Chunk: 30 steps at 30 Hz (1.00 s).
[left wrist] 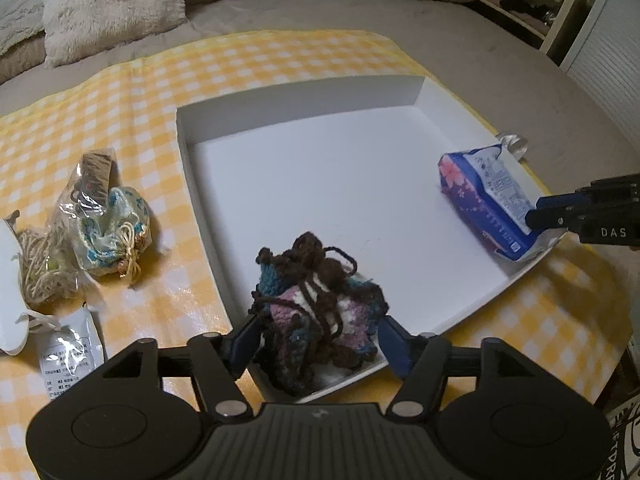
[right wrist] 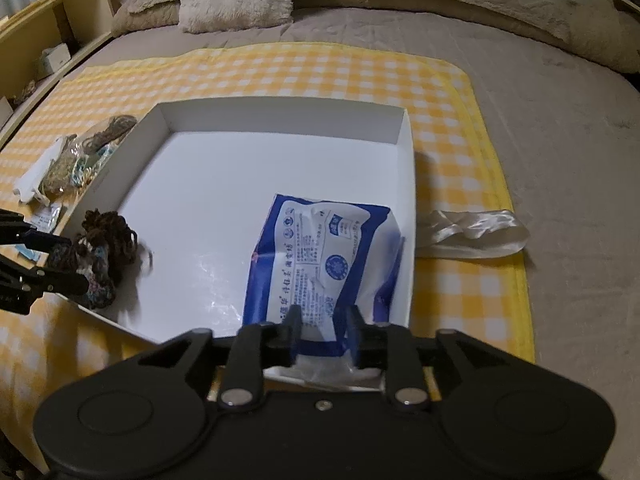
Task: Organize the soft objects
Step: 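Carry the yarn pouch and wipe pack into the white box and release both, then move both tools back toward the remaining items beside the box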
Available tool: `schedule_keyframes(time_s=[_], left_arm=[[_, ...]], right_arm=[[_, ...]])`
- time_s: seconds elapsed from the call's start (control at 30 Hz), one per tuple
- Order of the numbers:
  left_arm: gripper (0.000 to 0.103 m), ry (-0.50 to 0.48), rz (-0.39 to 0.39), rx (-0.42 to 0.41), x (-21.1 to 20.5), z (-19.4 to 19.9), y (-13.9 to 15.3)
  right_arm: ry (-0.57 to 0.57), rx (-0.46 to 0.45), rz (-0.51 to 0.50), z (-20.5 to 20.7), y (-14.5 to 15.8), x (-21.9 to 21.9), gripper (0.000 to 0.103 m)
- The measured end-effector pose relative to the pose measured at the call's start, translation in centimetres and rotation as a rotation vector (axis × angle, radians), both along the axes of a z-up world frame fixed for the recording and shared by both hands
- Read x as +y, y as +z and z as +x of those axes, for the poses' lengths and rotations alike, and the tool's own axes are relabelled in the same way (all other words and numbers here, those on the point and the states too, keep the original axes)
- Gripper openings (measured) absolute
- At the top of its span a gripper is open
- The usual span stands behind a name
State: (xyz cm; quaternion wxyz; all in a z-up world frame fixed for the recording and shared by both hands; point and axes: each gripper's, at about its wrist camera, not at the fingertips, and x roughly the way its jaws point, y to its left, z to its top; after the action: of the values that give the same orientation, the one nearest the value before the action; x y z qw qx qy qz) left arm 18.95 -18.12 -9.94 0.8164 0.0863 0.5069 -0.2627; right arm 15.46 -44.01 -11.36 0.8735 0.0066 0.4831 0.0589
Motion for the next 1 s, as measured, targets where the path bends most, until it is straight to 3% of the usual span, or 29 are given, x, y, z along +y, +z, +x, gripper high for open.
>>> schedule_keyframes(time_s=[0.2, 0.37, 0.6, 1.0], left_arm=[[0.084, 0.019, -0.011, -0.027, 0.3, -0.6, 1.2], [0.089, 0.042, -0.035, -0.046, 0.9, -0.9, 2.2], [0.101, 0.057, -0.053, -0.108, 1.5, -1.9, 4.0], [0.103, 0.13, -0.083, -0.236, 2.7, -3.7, 7.0]], right_arm=[[-0.036, -0.025, 0.056, -1.3, 1.3, -0.2, 0.055], [-0.074, -0.08, 0.089, -2.5, 3.0, -0.1, 0.075], [-0.091, -0.184, 0.057, -4.3, 5.5, 1.4, 0.1], [-0.089, -0.237, 0.033, -5.3, 7.0, 3.4, 0.103]])
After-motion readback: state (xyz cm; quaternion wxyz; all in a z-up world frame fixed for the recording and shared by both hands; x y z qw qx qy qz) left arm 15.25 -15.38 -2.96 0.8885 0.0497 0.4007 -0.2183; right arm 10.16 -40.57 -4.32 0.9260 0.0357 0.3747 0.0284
